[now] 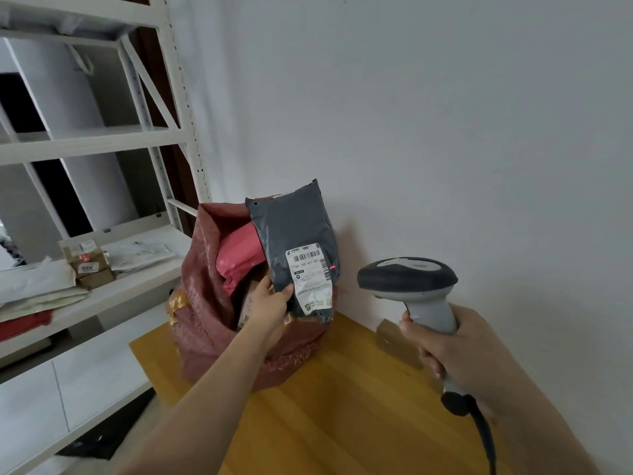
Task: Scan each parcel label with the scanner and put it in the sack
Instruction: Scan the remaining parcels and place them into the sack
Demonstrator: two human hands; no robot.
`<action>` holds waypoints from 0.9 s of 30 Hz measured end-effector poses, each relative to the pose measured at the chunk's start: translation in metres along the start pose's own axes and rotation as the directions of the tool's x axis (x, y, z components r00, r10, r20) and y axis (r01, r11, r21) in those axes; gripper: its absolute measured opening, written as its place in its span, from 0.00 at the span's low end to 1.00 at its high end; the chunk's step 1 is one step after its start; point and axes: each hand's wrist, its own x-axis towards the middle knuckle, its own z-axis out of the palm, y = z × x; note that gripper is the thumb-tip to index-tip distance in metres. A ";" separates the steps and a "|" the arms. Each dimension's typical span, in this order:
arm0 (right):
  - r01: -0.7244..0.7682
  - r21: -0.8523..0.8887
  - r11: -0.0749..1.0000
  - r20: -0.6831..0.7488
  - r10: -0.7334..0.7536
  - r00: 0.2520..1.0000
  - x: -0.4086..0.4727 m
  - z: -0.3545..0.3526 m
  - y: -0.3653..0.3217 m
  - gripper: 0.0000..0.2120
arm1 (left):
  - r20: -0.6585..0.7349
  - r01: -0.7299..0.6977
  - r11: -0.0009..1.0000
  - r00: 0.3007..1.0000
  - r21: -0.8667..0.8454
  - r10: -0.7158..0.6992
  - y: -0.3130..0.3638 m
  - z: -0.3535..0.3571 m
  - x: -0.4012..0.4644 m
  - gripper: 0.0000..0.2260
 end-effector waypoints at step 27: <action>-0.087 0.089 0.992 -0.227 0.106 0.968 0.147 0.170 -0.010 0.07 | -0.424 0.213 0.807 0.904 0.550 0.051 0.066 -0.080 0.189 0.20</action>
